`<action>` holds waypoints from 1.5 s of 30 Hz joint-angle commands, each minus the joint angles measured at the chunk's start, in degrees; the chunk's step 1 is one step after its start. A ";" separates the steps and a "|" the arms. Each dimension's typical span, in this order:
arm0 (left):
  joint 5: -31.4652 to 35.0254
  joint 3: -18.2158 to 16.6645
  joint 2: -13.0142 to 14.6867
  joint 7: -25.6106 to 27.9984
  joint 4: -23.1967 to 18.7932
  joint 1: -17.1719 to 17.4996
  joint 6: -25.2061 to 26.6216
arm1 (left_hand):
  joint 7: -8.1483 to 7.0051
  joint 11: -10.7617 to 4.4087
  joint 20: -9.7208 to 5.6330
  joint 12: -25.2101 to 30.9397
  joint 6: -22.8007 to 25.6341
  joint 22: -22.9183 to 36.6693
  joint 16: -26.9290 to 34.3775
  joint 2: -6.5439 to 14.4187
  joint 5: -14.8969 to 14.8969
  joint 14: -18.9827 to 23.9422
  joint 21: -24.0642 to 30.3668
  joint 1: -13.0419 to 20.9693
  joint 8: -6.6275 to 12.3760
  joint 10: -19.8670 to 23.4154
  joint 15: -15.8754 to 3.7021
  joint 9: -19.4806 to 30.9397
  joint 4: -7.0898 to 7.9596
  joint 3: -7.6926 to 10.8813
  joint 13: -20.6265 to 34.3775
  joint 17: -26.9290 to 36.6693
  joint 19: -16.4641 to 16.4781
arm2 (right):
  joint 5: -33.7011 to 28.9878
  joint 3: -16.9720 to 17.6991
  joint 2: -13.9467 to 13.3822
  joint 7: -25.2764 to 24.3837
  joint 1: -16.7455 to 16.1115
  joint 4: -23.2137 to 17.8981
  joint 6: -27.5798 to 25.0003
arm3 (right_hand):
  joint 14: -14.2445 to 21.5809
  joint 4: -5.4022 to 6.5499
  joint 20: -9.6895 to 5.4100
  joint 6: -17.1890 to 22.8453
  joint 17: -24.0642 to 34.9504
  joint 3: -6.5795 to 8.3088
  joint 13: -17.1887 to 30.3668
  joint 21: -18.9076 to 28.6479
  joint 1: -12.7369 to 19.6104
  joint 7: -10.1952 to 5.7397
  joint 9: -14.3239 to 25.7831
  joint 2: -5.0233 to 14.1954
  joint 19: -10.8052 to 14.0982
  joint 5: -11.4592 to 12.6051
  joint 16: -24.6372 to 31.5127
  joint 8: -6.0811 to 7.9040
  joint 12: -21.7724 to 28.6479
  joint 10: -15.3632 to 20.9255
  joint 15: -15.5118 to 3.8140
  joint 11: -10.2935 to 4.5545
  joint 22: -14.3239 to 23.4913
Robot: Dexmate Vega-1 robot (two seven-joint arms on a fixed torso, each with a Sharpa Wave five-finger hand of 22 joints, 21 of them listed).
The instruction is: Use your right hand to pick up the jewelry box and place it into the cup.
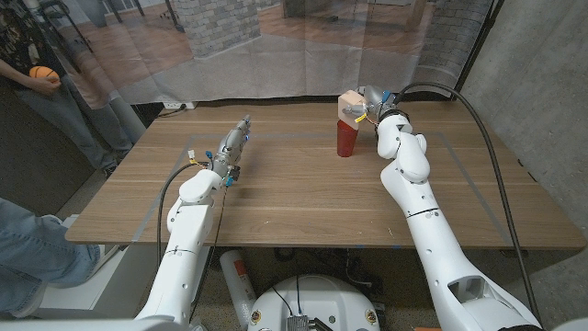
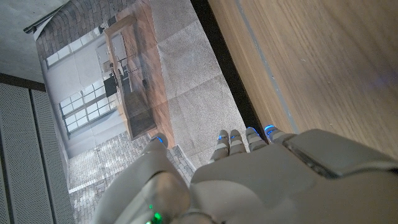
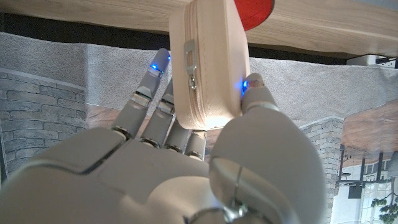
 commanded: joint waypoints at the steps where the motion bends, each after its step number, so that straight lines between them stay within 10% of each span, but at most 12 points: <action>1: 0.23 0.10 -0.19 -0.03 0.19 -0.14 0.26 | -0.15 0.16 0.40 0.01 0.00 0.30 -0.06 -0.07 -0.17 -0.05 -0.02 0.64 0.05 0.16 0.01 0.26 0.20 -0.16 0.22 0.22 -2.51 | 0.17 -0.32 -0.13 0.09 0.53 1.14 -0.88 | 0.36 0.75 -0.08 0.12 0.33 0.45 0.32 0.26 3.75 -0.03 0.18 4.62 -0.29 -0.05 -0.22 -0.02 -0.15 3.00 -4.27 -2.45 0.09; 14: 0.32 0.08 -0.28 -0.07 0.09 -0.05 0.23 | -0.20 0.18 0.47 0.00 -0.01 0.30 -0.04 0.04 -0.21 -0.01 -0.03 0.73 0.04 0.14 0.01 0.26 0.17 -0.18 0.22 0.22 -2.56 | 0.50 -0.51 -0.35 0.45 0.51 1.29 -1.42 | -3.04 1.99 0.37 -0.86 0.43 -0.87 0.41 0.30 1.14 0.30 0.27 3.92 -0.83 -0.86 -1.88 -0.60 -1.21 1.04 -1.81 -1.42 0.08; 22: 0.18 0.05 -0.31 -0.14 0.03 0.11 0.00 | -0.25 0.15 0.48 0.00 0.06 0.30 -0.04 0.11 -0.23 -0.01 -0.01 0.79 0.07 0.15 0.01 0.26 0.16 -0.18 0.22 0.22 -2.52 | 0.87 -0.62 -0.73 0.76 -0.05 0.01 -0.85 | -10.97 2.68 1.74 -3.71 -1.52 -2.29 0.41 0.29 -1.83 1.27 0.37 2.46 -1.50 -1.48 -6.62 -2.05 -4.35 -5.72 3.18 0.97 0.00; 45: -0.05 -0.09 0.12 -0.94 1.53 -0.75 -0.33 | -0.47 0.09 0.62 -0.01 0.15 0.30 -0.02 0.33 -0.30 0.07 0.00 1.00 0.09 0.15 0.03 0.26 0.10 -0.19 0.22 0.22 -2.51 | 0.46 -0.63 -0.67 2.64 -0.11 -0.76 -0.91 | -23.09 3.63 7.40 -18.08 -5.01 -6.75 -1.47 -2.29 -8.44 4.11 -0.37 -2.93 -4.57 0.31 -9.89 -6.27 -11.48 -20.93 9.83 6.02 -1.11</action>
